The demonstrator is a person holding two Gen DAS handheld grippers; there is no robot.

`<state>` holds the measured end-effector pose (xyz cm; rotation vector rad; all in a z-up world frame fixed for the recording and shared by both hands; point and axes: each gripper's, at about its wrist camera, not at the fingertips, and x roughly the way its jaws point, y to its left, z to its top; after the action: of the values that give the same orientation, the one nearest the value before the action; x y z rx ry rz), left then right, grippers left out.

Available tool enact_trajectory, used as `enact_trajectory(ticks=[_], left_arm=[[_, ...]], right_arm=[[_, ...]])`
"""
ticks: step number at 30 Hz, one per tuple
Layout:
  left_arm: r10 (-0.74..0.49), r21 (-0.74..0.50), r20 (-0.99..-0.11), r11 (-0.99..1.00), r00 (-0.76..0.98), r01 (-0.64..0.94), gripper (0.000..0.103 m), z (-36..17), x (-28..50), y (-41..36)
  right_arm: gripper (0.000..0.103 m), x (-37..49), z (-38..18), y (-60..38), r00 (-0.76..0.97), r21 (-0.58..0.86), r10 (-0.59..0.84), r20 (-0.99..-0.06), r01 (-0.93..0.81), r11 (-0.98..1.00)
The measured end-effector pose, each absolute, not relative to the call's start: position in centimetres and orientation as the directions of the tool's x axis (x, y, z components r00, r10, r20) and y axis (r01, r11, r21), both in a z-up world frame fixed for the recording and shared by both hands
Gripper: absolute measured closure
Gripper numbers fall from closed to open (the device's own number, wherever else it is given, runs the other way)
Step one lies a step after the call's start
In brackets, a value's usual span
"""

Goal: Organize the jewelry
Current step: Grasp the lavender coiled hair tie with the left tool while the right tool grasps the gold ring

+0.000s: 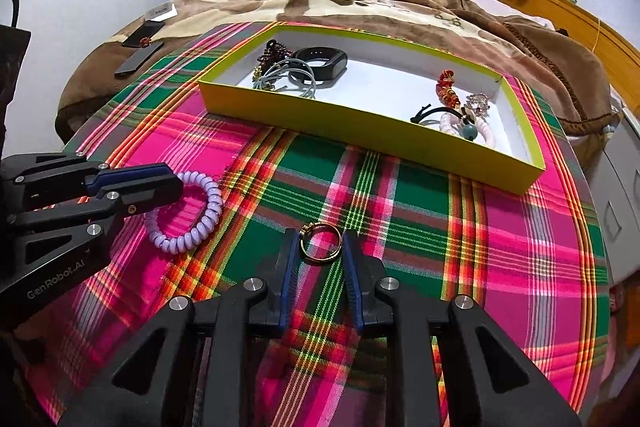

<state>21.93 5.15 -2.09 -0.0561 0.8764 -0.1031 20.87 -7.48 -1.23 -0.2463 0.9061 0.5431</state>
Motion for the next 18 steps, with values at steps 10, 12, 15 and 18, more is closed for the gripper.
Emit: enact_trajectory(ticks=[10, 12, 15, 18], left_arm=[[-0.149, -0.122, -0.736, 0.989, 0.660, 0.088, 0.094, -0.7, 21.2, 4.7], [-0.156, -0.128, -0.732, 0.988, 0.663, 0.091, 0.094, -0.5, 21.3, 4.6], [-0.164, -0.130, -0.724, 0.986, 0.670, 0.100, 0.094, 0.2, 21.5, 4.4], [-0.166, -0.120, -0.715, 0.986, 0.679, 0.114, 0.094, 1.0, 21.9, 3.9]], right_arm=[[0.080, 19.9, 0.6, -9.6, 0.537, 0.059, 0.368, -0.759, -0.506, 0.860], [0.080, 19.8, 1.2, -10.1, 0.550, 0.063, 0.372, -0.748, -0.499, 0.864], [0.080, 19.8, 2.0, -10.6, 0.564, 0.066, 0.376, -0.735, -0.493, 0.867], [0.080, 20.1, 2.8, -11.1, 0.581, 0.068, 0.378, -0.721, -0.484, 0.873]])
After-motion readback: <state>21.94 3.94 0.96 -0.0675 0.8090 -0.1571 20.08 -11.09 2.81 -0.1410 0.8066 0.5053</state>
